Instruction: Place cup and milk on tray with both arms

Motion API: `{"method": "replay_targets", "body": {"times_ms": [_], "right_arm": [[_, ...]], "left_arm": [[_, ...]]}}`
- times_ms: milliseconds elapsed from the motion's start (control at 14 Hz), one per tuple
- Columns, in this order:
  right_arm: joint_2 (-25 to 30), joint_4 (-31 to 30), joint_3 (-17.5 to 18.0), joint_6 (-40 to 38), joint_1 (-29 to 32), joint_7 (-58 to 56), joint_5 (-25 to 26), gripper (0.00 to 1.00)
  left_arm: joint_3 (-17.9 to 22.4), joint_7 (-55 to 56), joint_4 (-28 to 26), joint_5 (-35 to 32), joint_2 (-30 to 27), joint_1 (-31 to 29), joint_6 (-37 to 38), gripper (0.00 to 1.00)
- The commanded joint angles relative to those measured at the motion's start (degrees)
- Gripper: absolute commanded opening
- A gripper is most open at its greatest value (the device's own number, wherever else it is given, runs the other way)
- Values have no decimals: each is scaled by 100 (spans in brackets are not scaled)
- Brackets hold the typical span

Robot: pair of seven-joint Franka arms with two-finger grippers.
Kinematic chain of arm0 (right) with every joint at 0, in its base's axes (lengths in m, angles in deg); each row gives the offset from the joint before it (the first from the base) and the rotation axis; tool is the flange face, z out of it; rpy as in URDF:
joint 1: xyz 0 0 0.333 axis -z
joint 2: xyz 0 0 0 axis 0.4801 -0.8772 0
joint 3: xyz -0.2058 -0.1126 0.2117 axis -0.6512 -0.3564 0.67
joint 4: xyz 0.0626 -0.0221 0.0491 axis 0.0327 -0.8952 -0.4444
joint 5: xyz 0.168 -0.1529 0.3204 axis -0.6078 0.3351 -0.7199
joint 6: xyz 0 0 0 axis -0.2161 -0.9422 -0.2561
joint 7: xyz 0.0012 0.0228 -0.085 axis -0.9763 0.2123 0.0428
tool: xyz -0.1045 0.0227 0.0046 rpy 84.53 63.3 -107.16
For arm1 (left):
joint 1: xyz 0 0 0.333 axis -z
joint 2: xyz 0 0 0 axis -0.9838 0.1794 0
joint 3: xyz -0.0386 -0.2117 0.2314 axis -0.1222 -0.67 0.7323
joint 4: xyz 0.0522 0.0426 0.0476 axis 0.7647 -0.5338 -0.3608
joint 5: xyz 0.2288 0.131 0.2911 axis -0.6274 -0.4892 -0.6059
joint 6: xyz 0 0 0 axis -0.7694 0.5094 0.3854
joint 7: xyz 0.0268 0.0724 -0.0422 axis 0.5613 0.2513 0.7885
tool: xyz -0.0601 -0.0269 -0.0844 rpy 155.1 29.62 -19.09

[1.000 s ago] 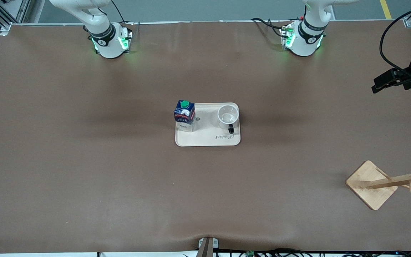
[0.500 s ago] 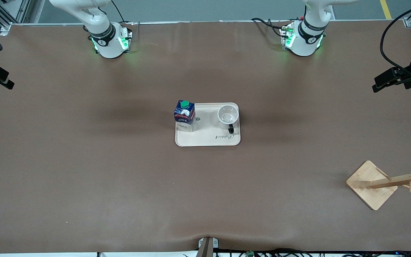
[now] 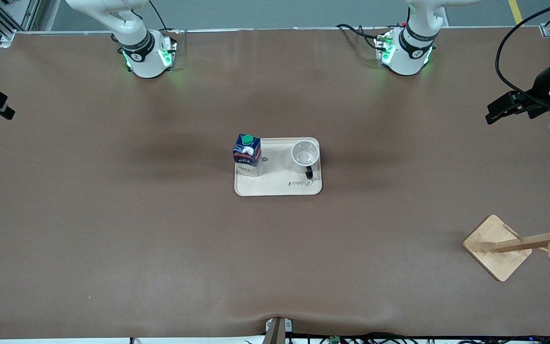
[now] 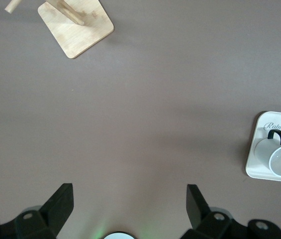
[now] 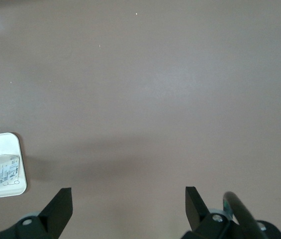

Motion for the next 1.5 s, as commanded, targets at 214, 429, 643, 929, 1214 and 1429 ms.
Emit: {"method": "replay_targets", "body": {"times_ms": [214, 429, 643, 929, 1214, 1429], "right_arm": [[48, 15, 7, -17, 39, 126, 43, 100], [48, 15, 7, -17, 39, 135, 43, 100], [39, 15, -1, -17, 39, 152, 43, 100], [39, 15, -2, -17, 48, 153, 43, 100], [39, 15, -2, -17, 48, 153, 34, 100], [39, 15, -2, -17, 48, 161, 34, 100]], "left_arm": [[-148, -33, -69, -160, -118, -33, 0, 100], [-148, -50, -8, -151, -100, -42, 0, 100], [-148, -59, 133, -151, -12, -60, 0, 100], [-139, -50, 186, -160, 41, -51, 0, 100], [-139, -24, 177, -160, 41, -24, 0, 100], [-148, -33, 177, -160, 41, -33, 0, 100]]}}
